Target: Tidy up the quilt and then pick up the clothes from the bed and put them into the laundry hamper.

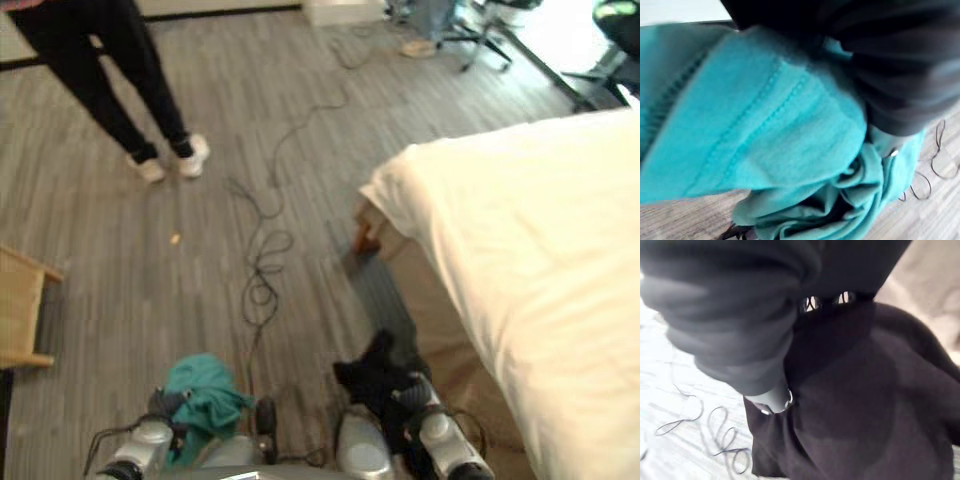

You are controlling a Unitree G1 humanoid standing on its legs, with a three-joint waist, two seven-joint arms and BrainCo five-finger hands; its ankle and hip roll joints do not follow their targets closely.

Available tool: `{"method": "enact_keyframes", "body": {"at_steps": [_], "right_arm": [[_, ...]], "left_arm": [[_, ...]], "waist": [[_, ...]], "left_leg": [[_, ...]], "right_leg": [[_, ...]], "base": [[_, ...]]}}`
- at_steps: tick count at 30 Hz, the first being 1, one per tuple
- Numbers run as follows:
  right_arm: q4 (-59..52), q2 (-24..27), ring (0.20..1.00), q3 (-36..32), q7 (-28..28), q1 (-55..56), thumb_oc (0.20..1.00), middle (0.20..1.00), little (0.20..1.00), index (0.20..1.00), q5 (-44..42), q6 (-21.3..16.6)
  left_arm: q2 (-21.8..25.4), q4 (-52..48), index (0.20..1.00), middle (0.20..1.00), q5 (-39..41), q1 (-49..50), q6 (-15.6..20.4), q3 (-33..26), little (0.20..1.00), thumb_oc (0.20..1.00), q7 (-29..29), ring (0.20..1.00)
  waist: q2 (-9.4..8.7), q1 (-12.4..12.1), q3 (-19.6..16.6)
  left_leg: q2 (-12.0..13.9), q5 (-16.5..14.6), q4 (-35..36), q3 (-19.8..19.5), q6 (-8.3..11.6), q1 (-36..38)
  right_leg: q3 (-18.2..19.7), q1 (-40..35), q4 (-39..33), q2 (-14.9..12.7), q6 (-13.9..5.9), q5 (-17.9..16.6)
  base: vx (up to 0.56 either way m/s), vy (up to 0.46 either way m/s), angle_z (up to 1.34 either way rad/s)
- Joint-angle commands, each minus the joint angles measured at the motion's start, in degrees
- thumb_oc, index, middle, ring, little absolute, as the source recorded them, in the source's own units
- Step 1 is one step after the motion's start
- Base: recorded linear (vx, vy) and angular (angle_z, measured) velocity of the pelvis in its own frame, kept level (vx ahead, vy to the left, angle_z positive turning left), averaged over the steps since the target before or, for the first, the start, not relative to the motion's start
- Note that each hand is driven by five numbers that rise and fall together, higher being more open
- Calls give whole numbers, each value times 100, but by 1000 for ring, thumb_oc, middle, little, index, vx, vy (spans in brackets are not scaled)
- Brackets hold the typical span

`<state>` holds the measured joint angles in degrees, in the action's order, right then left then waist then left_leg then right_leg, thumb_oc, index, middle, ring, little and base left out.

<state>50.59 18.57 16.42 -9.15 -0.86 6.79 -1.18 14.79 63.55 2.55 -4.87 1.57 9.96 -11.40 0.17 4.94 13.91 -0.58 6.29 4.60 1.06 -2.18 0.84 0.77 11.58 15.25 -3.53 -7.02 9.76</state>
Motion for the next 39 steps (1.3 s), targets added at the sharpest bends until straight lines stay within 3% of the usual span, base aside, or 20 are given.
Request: {"method": "enact_keyframes", "body": {"at_steps": [1, 2, 7, 11, 12, 14, 17, 19, 20, 24, 26, 27, 28, 29, 30, 32, 34, 36, 38, 39], "right_arm": [[95, 214, 200, -60, -167, -319, 200, 200, 200, 200, 13, -98], [-94, 222, 200, -746, -168, 200, 200, 200, 200, 200, -354, 203], [-335, 241, 200, -630, -101, 54, 200, 200, 200, 200, -416, 163], [-449, 353, 200, -627, -120, -32, 200, 200, 200, 200, -470, 137], [-565, 474, 200, -643, -163, -92, 200, 200, 200, 200, -469, 179], [-569, 498, 200, -642, -179, -118, 200, 200, 200, 200, -491, 200], [-502, 468, 200, -577, -140, -125, 200, 200, 200, 200, -459, 260], [-404, 462, 200, -575, -112, -84, 200, 200, 200, 200, -415, 257], [-337, 432, 200, -568, -122, -114, 200, 200, 200, 200, -309, 259], [-192, 245, 200, -433, -57, -246, 200, 200, 200, 200, -191, 248], [-137, 97, 200, -412, -28, -285, 200, 200, 200, 200, -141, 256], [-138, 95, 200, -408, -29, -295, 200, 200, 200, 200, -139, 256], [-247, 77, 200, -426, -68, -289, 200, 200, 200, 200, -139, 227], [-248, 79, 200, -427, -67, -289, 200, 200, 200, 200, -139, 227], [-346, 104, 200, -477, -54, -316, 200, 200, 200, 200, -161, 227], [-423, 93, 200, -472, -47, -278, 200, 200, 200, 200, -235, 214], [-480, 126, 200, -470, -45, -196, 200, 200, 200, 200, -276, 187], [-568, 174, 200, -542, -63, -74, 200, 200, 200, 200, -321, 197], [-529, 165, 200, -514, -26, -27, 200, 200, 200, 200, -264, 218], [-528, 169, 200, -509, -27, -26, 200, 200, 200, 200, -264, 217]], "left_arm": [[123, -203, 200, 200, -234, 189, 152, -46, 200, 200, -81, 200], [61, -462, 200, 200, -39, 122, -15, -409, 200, 200, -221, 200], [85, -442, 200, 200, -1, 80, -17, -418, 200, 200, -211, 200], [125, -498, 200, 200, 111, 4, -17, -431, 200, 200, -162, 200], [116, -570, 200, 200, 166, -53, -71, -419, 200, 200, -233, 200], [110, -550, 200, 200, 157, -72, -96, -393, 200, 200, -255, 200], [45, -491, 200, 200, 136, -43, -138, -428, 200, 200, -268, 200], [22, -589, 200, 200, 79, 73, -168, -476, 200, 200, -230, 200], [7, -687, 200, 200, -20, 191, -189, -514, 200, 200, -217, 200], [47, -523, 200, 200, -69, 232, -232, -579, 200, 200, -190, 200], [71, -362, 200, 200, -218, 180, -278, -500, 200, 200, -158, 200], [73, -361, 200, 200, -218, 172, -277, -509, 200, 200, -156, 200], [112, -419, 200, 200, -198, 155, -322, -485, 200, 200, -295, 200], [110, -419, 200, 200, -198, 155, -323, -485, 200, 200, -296, 200], [156, -415, 200, 200, -201, 113, -322, -427, 200, 200, -340, 200], [186, -471, 200, 200, -226, 28, -295, -352, 200, 200, -382, 200], [202, -518, 200, 200, -254, -43, -252, -307, 200, 200, -422, 200], [232, -548, 200, 200, -289, -122, -202, -320, 200, 200, -433, 200], [228, -431, 200, 200, -324, -129, -156, -392, 200, 200, -415, 200], [223, -428, 200, 200, -325, -126, -151, -395, 200, 200, -414, 200]], "waist": [[-75, -184, 149], [170, -810, -62], [154, -889, -7], [65, -986, 179], [-44, -1110, 408], [-93, -1118, 416], [-205, -1301, 330], [-219, -1395, 182], [-220, -1466, 53], [-396, -1552, -132], [-605, -1569, -67], [-556, -1597, -74], [-371, -1444, 15], [-379, -1444, 18], [-94, -1231, 105], [4, -995, 176], [-6, -787, 188], [-55, -588, 168], [-80, -391, 86], [-52, -383, 99]], "left_leg": [[131, -562, 23, 393, 387, -197], [171, -796, 40, 116, 367, 537], [274, -832, -164, 128, 471, 562], [407, -687, -1780, 223, 703, -80], [525, -80, -3138, 246, 768, -889], [562, -157, -3517, 321, 715, -1194], [350, -566, -3026, 833, 553, -1657], [211, -627, -1832, 1219, 502, -1574], [241, -475, -1013, 1772, 510, -1650], [51, -419, -656, 1840, 271, -1406], [-253, -734, -692, 1734, -91, -985], [-151, -625, -692, 1812, -98, -1033], [-80, -756, -541, 1682, -204, -551], [-92, -754, -535, 1685, -208, -548], [20, -807, -246, 1420, -223, 28], [14, -899, -95, 1068, -145, 466], [-8, -1044, -80, 688, 1, 730], [59, -1293, 3, 356, 156, 1056], [180, -1493, -117, 142, 275, 1429], [208, -1519, -125, 140, 279, 1452]], "right_leg": [[-138, -506, -888, -98, -189, -710], [-789, -1432, -1220, -73, -49, -396], [-936, -1484, -1223, -33, 63, -286], [-1074, -1737, -1415, 4, 234, -248], [-1215, -1974, -1538, -23, 390, -203], [-1285, -2055, -1589, 11, 438, -139], [-1352, -2401, -1764, 37, 381, 86], [-1367, -2576, -1769, 76, 258, 307], [-1483, -2781, -1752, 149, 182, 499], [-1555, -2801, -1146, 55, 6, 625], [-1409, -2165, 1088, -213, -757, -604], [-1411, -2110, 1060, -139, -707, -686], [-1374, -1583, 2287, -259, -701, -1240], [-1370, -1574, 2310, -273, -703, -1227], [-1475, -870, 2881, -385, -526, -1080], [-1449, -354, 2282, -324, -296, -689], [-1162, -150, 898, -175, -199, -542], [-633, -117, -942, -157, -294, -750], [-36, 193, -1470, -102, -533, -1073], [-52, 160, -1479, -79, -532, -1066]], "base": [[24, 66, 128], [5, -25, 31], [95, -107, 4], [85, -185, 14], [110, -235, 35], [217, -175, 30], [361, -8, -25], [706, 114, -8], [632, 113, 53], [665, 152, 20], [577, 194, -10], [571, 152, -27], [358, 80, -1], [860, 207, 40], [721, 123, 85], [803, 57, 112], [691, -112, 112], [724, -143, 132], [640, -95, 74], [647, -183, 51]]}}
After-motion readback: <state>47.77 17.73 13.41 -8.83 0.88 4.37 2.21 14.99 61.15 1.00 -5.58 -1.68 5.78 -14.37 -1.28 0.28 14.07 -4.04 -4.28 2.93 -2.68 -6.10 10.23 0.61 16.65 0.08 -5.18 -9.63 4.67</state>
